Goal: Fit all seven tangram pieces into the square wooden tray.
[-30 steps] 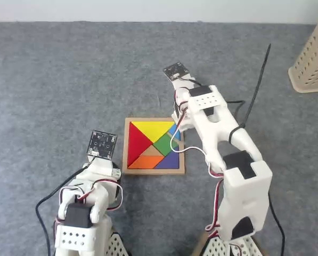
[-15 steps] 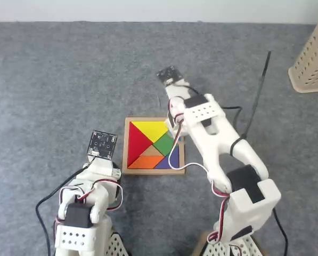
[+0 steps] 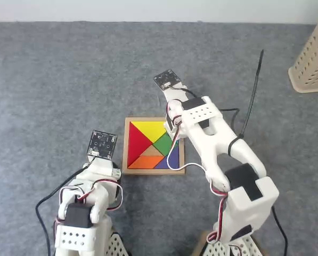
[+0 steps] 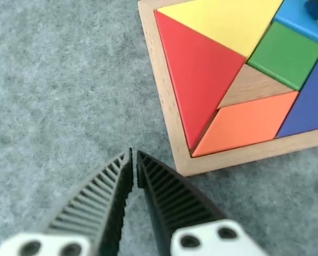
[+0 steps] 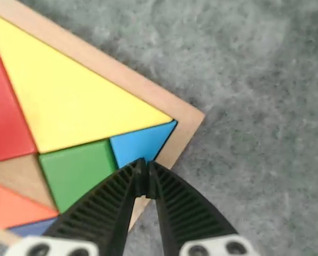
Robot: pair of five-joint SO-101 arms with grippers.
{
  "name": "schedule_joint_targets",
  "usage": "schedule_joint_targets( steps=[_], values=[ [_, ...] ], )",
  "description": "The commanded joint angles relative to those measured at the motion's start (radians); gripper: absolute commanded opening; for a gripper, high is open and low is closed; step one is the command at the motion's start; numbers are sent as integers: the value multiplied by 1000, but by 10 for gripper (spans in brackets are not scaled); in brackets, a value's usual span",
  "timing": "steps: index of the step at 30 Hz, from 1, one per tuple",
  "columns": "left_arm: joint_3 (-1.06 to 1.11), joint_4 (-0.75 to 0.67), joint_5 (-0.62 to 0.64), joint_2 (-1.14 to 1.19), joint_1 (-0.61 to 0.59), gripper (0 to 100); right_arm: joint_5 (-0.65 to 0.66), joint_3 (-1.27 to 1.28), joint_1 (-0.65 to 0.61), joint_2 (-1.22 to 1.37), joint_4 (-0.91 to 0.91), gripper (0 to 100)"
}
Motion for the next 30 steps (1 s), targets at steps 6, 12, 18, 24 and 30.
schedule_joint_targets(
  steps=[6, 12, 18, 24, 30],
  values=[
    [-19, 6, 8, -21, -6, 12, 8, 247, 102, -518, 54, 7],
    [-19, 6, 8, -21, -6, 12, 18, 577, 171, -849, 64, 7],
    [-19, 6, 8, -21, -6, 12, 21, 852, 320, -1170, 59, 9],
    [-19, 6, 8, -21, -6, 12, 153, 1020, 438, -1437, 64, 9],
    [-19, 6, 8, -21, -6, 12, 157, 1183, 443, -1627, 65, 9]
  ],
)
